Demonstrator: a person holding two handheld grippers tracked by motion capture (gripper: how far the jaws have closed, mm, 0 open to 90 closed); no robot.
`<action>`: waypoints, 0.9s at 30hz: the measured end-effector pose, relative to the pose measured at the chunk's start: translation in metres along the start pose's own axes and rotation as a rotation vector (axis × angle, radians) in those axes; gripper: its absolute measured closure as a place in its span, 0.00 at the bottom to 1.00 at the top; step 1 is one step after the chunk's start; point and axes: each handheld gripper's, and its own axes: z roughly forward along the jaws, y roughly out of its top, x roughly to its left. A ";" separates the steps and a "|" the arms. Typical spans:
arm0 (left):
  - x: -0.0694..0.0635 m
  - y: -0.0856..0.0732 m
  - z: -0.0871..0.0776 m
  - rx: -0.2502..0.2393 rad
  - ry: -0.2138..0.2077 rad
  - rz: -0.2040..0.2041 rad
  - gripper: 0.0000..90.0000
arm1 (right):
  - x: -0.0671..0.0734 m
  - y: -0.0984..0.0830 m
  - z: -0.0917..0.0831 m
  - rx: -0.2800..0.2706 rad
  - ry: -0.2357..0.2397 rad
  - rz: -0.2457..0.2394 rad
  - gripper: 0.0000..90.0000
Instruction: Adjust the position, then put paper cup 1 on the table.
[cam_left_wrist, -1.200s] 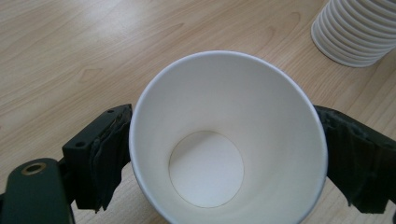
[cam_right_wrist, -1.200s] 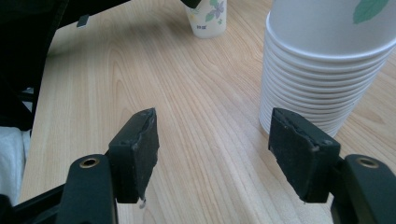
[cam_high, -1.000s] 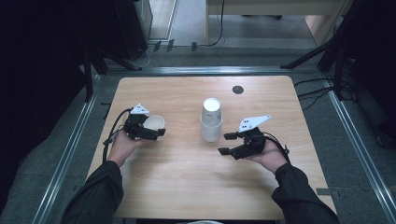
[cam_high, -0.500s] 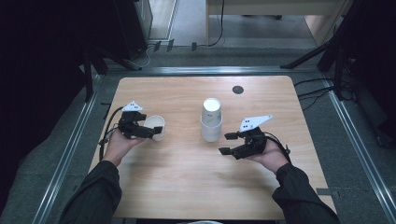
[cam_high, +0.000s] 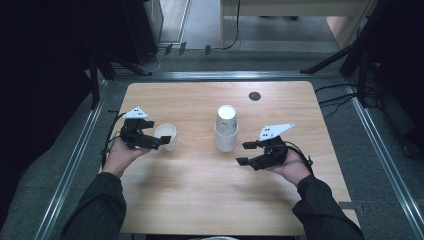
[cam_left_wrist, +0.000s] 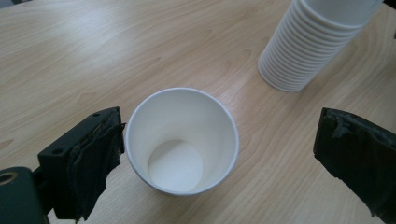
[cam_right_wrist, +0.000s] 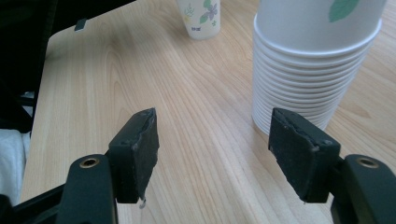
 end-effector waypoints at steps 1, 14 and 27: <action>-0.002 0.001 -0.002 -0.006 0.006 0.005 0.02 | 0.000 0.000 -0.001 -0.001 0.001 0.006 0.38; -0.027 0.009 -0.012 -0.007 -0.061 0.038 0.02 | -0.001 0.003 -0.010 -0.017 -0.025 0.012 0.38; -0.053 0.013 -0.008 -0.016 -0.125 0.058 0.02 | -0.002 0.012 -0.015 -0.014 -0.047 0.007 0.38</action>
